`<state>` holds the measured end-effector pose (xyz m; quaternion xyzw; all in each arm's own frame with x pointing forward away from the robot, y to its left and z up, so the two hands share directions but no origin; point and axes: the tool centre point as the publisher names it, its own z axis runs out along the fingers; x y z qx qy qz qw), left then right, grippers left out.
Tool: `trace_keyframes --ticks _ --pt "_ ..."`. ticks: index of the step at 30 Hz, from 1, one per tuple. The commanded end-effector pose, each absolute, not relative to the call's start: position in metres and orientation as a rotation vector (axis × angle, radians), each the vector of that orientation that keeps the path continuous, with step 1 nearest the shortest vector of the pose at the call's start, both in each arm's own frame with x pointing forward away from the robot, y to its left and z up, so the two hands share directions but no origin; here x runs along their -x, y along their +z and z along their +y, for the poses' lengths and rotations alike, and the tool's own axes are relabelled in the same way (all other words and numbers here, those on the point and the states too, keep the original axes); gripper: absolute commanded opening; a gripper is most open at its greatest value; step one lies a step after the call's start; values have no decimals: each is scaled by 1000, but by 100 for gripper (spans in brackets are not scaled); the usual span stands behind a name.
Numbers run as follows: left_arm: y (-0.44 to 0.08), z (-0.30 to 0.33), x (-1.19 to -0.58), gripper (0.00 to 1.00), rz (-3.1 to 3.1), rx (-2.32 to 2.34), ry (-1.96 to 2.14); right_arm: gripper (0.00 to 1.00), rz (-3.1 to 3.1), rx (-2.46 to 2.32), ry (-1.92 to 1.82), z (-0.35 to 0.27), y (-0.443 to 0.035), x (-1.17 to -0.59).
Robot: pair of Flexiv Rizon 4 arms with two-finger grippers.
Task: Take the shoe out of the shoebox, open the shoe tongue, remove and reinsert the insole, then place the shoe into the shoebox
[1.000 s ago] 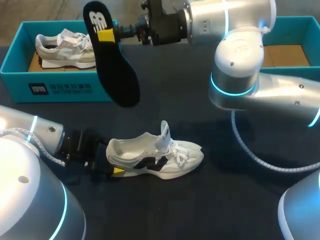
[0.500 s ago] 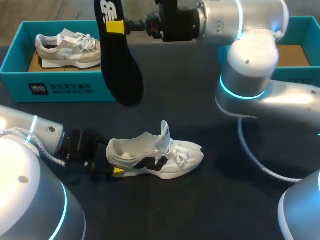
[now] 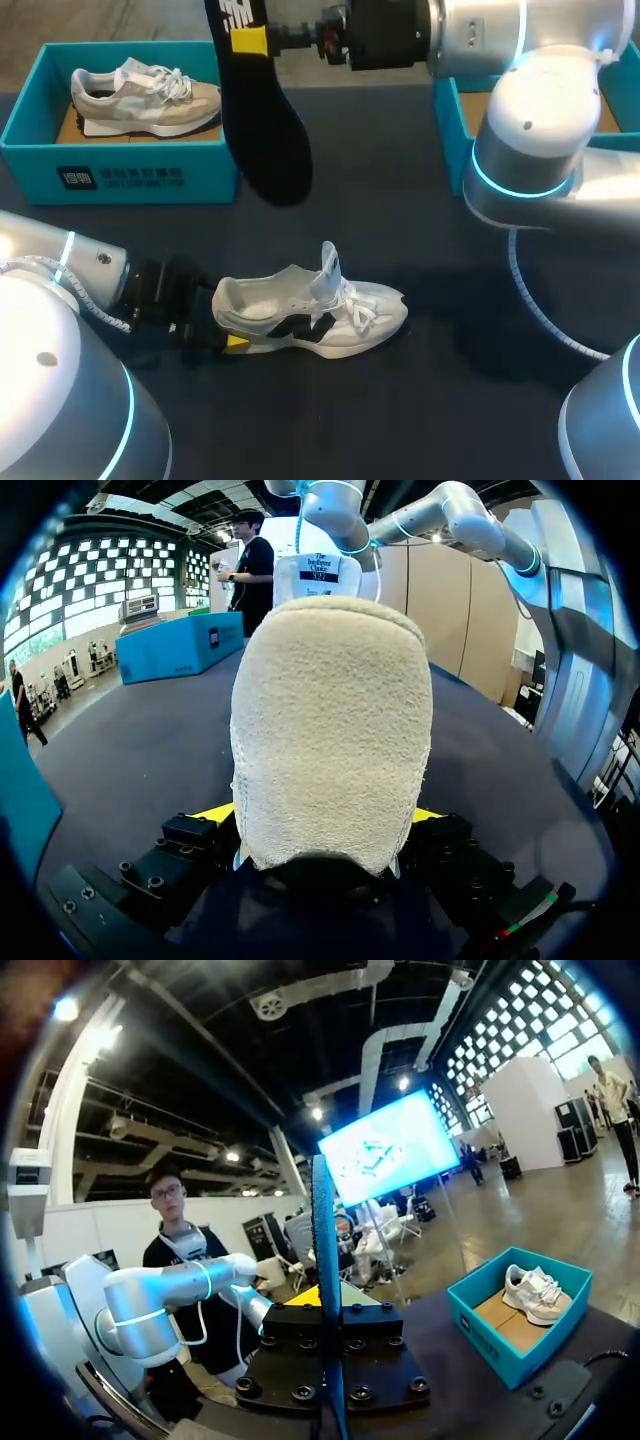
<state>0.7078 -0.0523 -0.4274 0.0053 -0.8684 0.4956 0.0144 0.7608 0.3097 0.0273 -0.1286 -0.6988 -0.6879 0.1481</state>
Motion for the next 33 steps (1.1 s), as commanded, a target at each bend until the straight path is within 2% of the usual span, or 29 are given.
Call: trace_keyframes --ticks 1,6,33 --pt "-432 -52 -710 0 -2706 -14 1536 0 -2011 374 -1979 311 27 -760" --pt "-432 -52 -710 0 -2706 -14 1536 0 -1964 382 -2044 303 32 -756" --pt "-432 -52 -710 0 -2706 -14 1536 0 -2023 760 -1850 226 73 -704"
